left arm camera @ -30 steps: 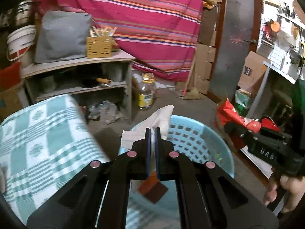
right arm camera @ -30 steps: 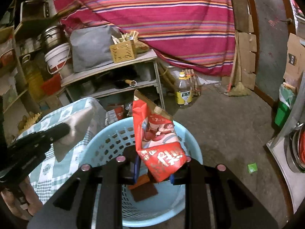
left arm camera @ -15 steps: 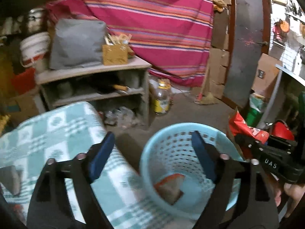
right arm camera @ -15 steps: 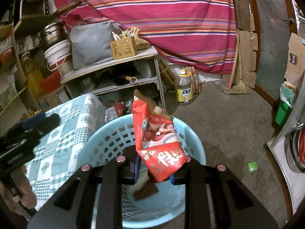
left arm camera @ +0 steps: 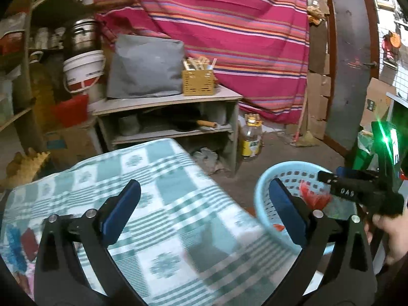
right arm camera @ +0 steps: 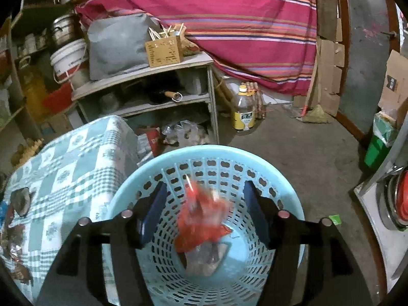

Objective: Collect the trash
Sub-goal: 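Grasp the brown paper with the left tool while the right tool grasps the newspaper-print bag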

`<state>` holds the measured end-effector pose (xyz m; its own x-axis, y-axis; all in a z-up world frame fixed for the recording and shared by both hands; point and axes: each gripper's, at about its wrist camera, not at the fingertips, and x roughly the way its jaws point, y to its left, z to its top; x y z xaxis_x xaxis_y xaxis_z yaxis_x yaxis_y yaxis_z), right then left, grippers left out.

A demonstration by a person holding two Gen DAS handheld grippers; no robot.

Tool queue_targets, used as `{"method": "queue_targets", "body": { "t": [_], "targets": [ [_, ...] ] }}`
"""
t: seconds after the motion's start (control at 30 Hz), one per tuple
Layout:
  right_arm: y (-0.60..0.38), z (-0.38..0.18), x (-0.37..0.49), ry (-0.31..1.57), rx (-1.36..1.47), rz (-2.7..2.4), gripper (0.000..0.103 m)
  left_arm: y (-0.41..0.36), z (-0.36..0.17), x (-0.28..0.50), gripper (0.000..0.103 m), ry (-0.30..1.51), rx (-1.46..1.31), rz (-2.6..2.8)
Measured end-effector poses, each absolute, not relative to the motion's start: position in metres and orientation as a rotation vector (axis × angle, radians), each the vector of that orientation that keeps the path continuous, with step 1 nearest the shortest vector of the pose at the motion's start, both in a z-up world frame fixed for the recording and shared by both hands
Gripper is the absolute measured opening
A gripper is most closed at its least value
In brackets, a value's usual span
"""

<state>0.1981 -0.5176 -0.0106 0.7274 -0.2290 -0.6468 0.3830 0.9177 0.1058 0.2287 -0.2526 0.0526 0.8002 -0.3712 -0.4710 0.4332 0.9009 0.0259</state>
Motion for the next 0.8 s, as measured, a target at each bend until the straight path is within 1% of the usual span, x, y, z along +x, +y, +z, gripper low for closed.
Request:
{"method": "queue_targets", "body": {
  "t": [0.03, 0.1, 0.13, 0.2, 0.5, 0.67, 0.8],
  "targets": [
    [-0.517, -0.011, 0.198, 0.681, 0.235, -0.345, 0.064, -0.244, 0.053, 0.227, 0.097, 0.476, 0.132, -0.42],
    [-0.508, -0.009, 0.198, 0.686, 0.205, -0.372, 0.077, -0.22, 0.053, 0.225, 0.097, 0.48, 0.121, -0.39],
    [-0.502, -0.006, 0.196, 0.673, 0.181, -0.38, 0.078, -0.212, 0.053, 0.224, 0.097, 0.482, 0.116, -0.38],
    [-0.486, 0.001, 0.192, 0.652, 0.143, -0.377, 0.085, -0.185, 0.053, 0.222, 0.097, 0.492, 0.097, -0.352],
    [-0.4, 0.019, 0.183, 0.578, 0.119, -0.259, 0.086, -0.067, 0.036, 0.205, 0.097, 0.499, 0.07, -0.158],
    [-0.353, 0.013, 0.192, 0.589, 0.133, -0.206, 0.086, -0.002, 0.013, 0.206, 0.097, 0.551, 0.038, -0.042],
    [-0.315, 0.007, 0.195, 0.604, 0.133, -0.146, 0.086, 0.036, 0.0, 0.202, 0.097, 0.566, 0.046, 0.007]
  ]
}}
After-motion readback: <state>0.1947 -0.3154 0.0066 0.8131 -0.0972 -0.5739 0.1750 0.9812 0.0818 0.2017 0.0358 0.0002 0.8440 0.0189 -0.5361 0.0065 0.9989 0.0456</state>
